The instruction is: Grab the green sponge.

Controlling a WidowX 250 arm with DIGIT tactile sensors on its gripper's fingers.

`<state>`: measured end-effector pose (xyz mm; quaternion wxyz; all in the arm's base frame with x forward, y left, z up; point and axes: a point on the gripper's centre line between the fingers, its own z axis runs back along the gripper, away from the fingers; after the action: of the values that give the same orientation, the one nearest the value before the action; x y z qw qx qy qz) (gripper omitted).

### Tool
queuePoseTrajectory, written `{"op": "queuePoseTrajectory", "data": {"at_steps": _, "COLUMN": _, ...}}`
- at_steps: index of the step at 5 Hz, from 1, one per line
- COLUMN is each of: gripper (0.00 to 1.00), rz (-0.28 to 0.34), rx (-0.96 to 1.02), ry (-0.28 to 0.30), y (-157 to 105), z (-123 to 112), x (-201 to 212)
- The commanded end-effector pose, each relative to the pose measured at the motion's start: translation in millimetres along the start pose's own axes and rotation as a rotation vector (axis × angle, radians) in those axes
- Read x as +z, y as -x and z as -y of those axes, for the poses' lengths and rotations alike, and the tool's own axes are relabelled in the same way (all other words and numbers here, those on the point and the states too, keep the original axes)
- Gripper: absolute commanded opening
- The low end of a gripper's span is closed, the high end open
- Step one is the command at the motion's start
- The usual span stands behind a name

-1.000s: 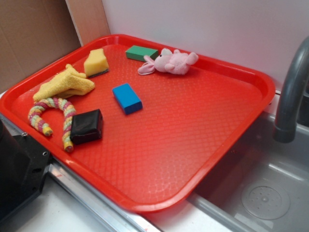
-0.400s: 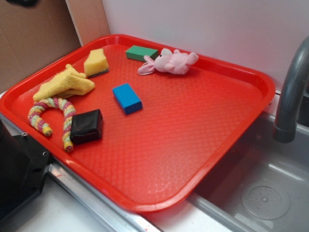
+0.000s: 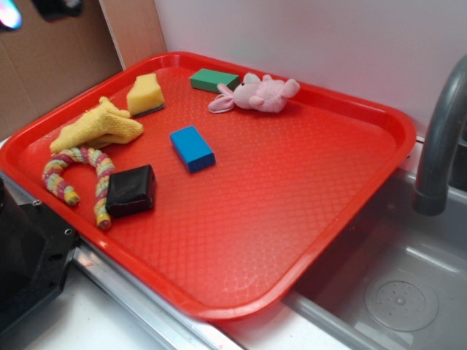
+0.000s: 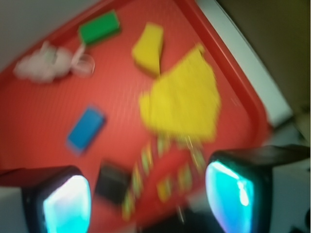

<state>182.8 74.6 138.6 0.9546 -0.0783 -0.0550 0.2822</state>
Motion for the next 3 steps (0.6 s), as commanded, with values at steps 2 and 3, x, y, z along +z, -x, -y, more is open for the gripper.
{"op": "queuePoseTrajectory", "data": {"at_steps": 2, "gripper": 1.00, "rz": 0.185, "rx": -0.107, "ry": -0.149, "y": -114.9, "z": 67.1, "x": -78.7}}
{"op": "queuePoseTrajectory", "data": {"at_steps": 3, "gripper": 1.00, "rz": 0.172, "rx": -0.088, "ry": -0.239, "y": -116.3, "z": 56.3, "x": -93.9}}
